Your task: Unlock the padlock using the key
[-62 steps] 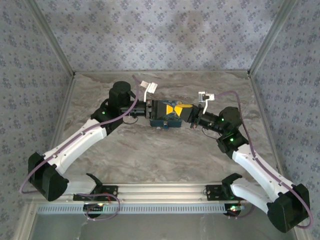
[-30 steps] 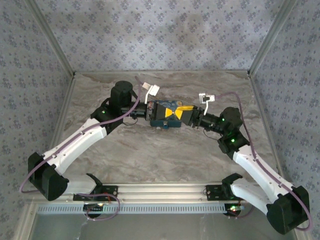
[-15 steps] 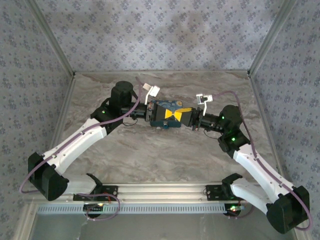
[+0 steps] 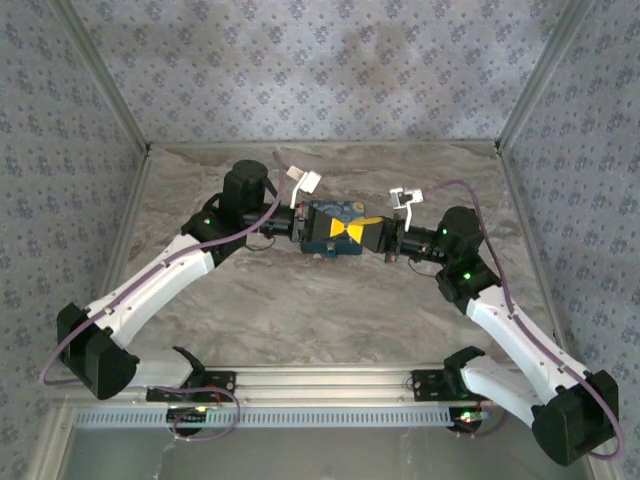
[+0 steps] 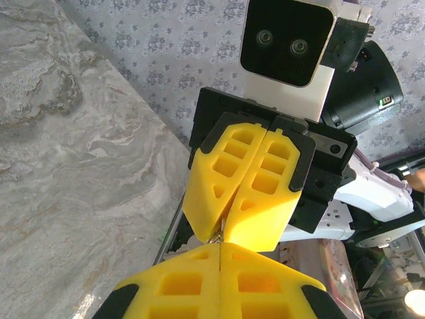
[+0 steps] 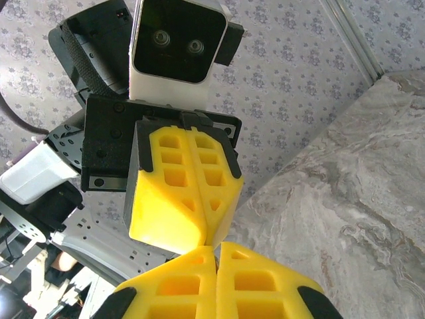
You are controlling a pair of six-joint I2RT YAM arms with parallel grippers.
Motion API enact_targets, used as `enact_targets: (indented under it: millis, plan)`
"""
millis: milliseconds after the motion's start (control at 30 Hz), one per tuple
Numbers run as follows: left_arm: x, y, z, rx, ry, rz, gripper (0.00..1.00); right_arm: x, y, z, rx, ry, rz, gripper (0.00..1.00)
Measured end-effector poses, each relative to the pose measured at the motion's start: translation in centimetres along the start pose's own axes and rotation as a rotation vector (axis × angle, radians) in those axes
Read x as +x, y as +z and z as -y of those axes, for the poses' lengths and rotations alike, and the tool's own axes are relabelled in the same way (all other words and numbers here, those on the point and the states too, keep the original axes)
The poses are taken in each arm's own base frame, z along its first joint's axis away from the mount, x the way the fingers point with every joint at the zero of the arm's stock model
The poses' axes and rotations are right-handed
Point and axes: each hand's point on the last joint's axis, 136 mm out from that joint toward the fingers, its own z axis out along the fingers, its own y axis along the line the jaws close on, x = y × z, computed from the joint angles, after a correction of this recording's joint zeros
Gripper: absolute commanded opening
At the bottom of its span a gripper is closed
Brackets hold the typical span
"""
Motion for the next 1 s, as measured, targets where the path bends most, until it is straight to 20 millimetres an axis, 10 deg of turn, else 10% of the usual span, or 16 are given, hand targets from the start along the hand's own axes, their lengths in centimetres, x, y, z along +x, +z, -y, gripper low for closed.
enact_targets:
  millis: [167,367,600,1000]
  plan:
    - [0.0,0.0,-0.4,-0.005,-0.011,-0.004,0.0,0.2,0.0,0.2,0.008,-0.006,-0.007,0.0]
    - [-0.7,-0.2,-1.3,-0.044,-0.012,0.027,0.55,0.4,-0.3,0.4,0.033,-0.008,-0.011,0.0]
    - [-1.2,-2.3,-4.1,-0.199,-0.03,0.135,0.65,-0.8,-1.7,3.1,0.178,-0.003,0.05,0.0]
    - [10.4,-0.7,-16.5,-0.546,-0.172,0.059,1.0,-4.2,-1.0,12.4,0.556,-0.053,0.017,0.0]
